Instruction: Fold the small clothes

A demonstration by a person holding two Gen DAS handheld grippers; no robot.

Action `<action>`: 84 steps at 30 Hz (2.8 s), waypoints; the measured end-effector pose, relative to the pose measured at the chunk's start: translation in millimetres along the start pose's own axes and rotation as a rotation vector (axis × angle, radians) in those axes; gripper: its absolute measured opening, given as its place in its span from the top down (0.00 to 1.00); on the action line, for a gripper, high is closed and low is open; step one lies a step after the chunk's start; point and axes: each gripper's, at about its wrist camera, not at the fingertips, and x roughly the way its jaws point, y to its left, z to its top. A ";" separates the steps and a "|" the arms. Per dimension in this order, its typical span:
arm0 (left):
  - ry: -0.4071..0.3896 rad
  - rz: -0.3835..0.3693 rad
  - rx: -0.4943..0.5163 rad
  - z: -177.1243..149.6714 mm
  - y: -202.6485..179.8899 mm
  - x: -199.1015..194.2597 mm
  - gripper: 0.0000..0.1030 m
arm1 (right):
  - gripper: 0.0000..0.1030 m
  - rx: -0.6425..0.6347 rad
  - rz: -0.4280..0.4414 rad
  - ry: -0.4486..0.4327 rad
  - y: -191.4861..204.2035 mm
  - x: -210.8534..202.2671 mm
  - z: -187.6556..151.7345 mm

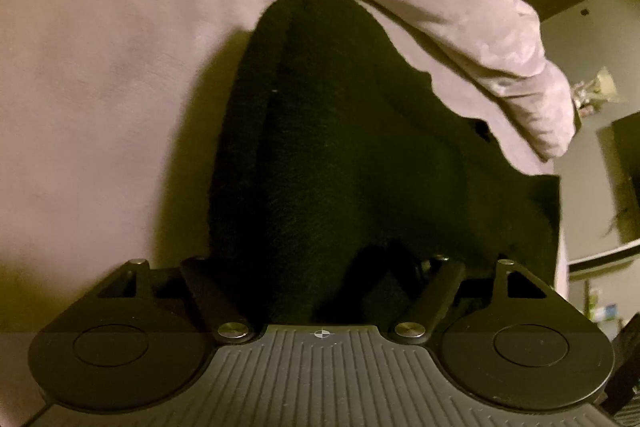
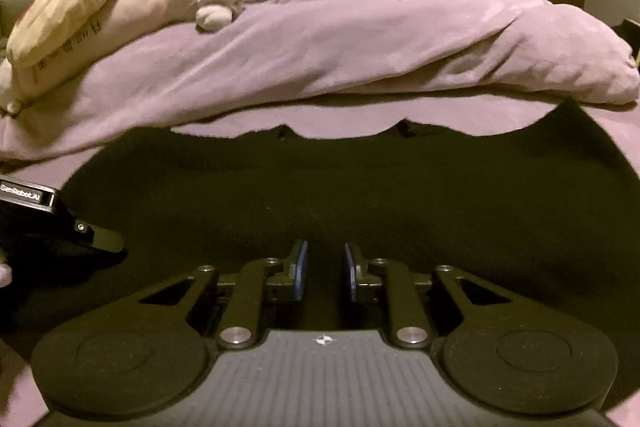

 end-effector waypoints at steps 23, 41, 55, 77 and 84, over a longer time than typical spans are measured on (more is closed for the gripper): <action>-0.094 0.006 0.024 2.9 -139.8 -54.9 0.73 | 0.72 0.108 -0.005 -0.038 -37.7 -83.6 -29.3; -0.087 0.109 0.452 -94.1 -313.2 78.8 0.21 | 0.70 0.315 -0.130 -0.043 -169.3 -128.2 -51.1; -0.188 0.139 0.215 -109.7 -215.0 -30.9 0.18 | 0.68 0.256 0.016 -0.164 -147.2 -131.0 -6.1; 0.011 0.155 0.224 -110.8 -202.2 54.7 0.18 | 0.32 0.392 0.317 0.121 -159.1 -22.6 28.4; 0.000 0.174 0.257 -110.5 -208.4 44.5 0.18 | 0.84 0.316 0.285 0.100 -141.4 -10.2 32.3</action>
